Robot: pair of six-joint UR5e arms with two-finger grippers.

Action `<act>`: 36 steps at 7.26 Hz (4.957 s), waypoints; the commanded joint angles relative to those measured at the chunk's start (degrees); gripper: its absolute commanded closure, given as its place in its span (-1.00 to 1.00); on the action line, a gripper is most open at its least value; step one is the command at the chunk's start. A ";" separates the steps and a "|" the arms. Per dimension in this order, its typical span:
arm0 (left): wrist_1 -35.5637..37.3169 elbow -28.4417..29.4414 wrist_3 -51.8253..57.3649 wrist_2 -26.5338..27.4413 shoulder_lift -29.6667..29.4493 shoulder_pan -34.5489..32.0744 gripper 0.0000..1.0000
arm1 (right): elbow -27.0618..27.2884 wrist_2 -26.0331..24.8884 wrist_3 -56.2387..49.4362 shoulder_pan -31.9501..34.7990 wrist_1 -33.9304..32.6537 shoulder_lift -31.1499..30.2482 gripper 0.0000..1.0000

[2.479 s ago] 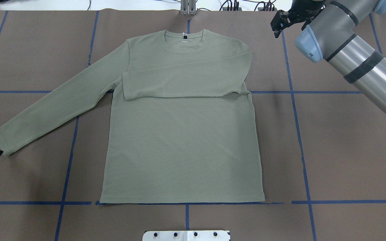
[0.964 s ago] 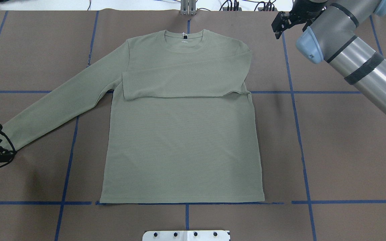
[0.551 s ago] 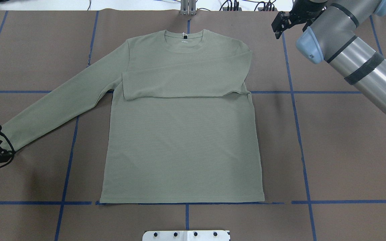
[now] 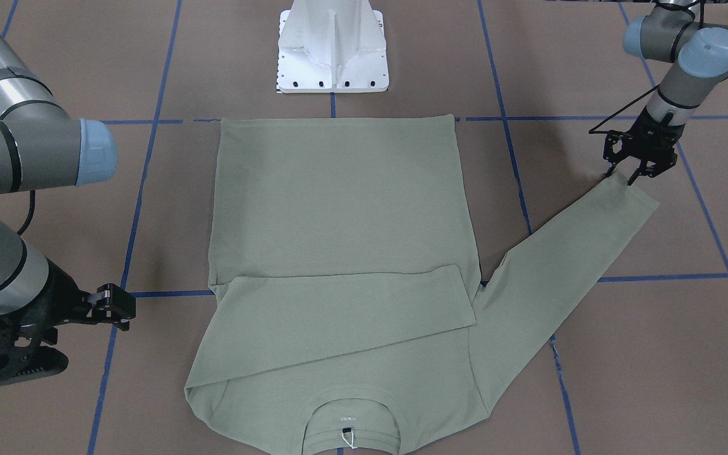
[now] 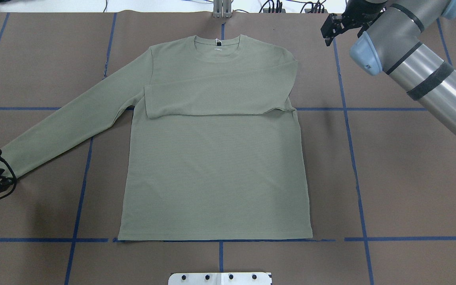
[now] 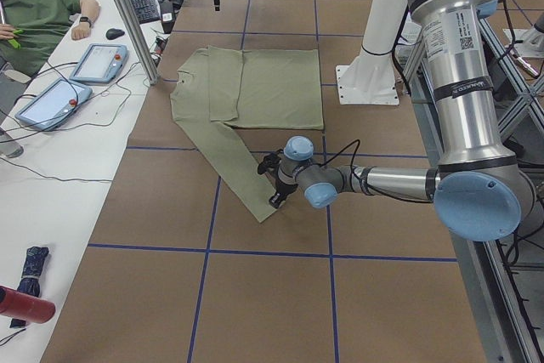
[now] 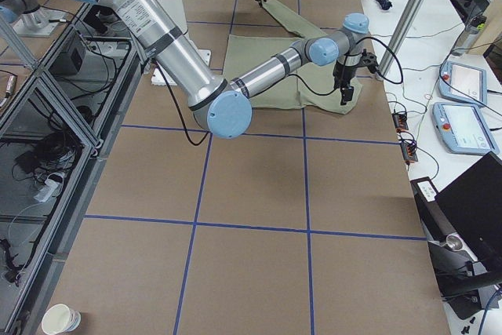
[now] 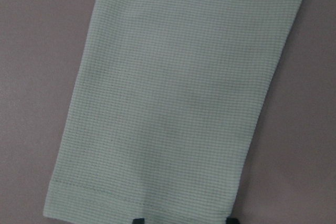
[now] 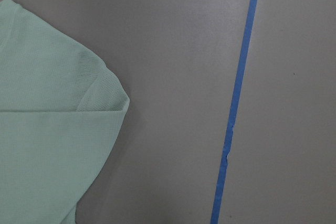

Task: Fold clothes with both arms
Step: 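Lower the left gripper and grasp the cuff of the other sleeve, then carry the sleeve with the left gripper across the shirt body, then release the sleeve and raise the left gripper off the shirt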

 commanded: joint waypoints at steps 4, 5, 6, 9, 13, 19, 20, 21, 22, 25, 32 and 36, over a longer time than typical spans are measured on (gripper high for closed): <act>-0.15 -4.64 -0.08 0.02 -0.15 -1.03 1.00 | -0.13 -0.17 -0.17 0.00 0.00 -0.35 -1.00; 0.11 -7.45 -0.09 -0.33 -0.76 -4.17 1.00 | -0.04 0.17 -0.44 0.52 0.00 -1.39 -1.00; 1.25 -7.39 -0.17 -1.11 -5.12 -8.64 1.00 | -0.04 0.35 -3.14 1.83 0.00 -2.36 -1.00; 18.52 -7.57 -4.97 -7.19 -24.17 -16.15 1.00 | -0.30 0.53 -12.12 5.71 -0.44 -4.74 -1.00; 34.75 2.85 -24.37 -6.66 -53.36 -13.10 1.00 | -0.30 0.09 -12.13 5.98 -0.35 -5.27 -1.00; 19.63 22.62 -38.93 2.83 -70.60 5.62 1.00 | -0.04 -0.09 -11.60 5.98 -0.35 -5.27 -1.00; 17.80 27.19 -39.37 4.40 -73.25 6.86 1.00 | 0.05 0.00 -11.43 5.98 -0.35 -5.18 -1.00; 14.48 29.93 -39.37 5.81 -73.45 8.09 1.00 | -0.04 0.00 -11.42 5.89 -0.26 -5.18 -1.00; 13.57 31.70 -39.29 5.82 -74.24 8.28 1.00 | -0.04 -0.09 -11.42 5.80 -0.26 -5.18 -1.00; 13.29 30.85 -38.33 5.03 -73.98 8.64 -1.00 | -0.30 -0.35 -11.34 4.75 0.09 -4.92 -1.00; 27.10 26.44 7.26 -19.05 -57.57 -18.23 -1.00 | -6.52 -9.46 16.83 -10.69 0.00 10.25 -1.00; 25.78 26.53 13.28 -25.82 -53.24 -22.66 -1.00 | -13.84 -25.11 26.98 -23.89 0.09 18.55 -0.88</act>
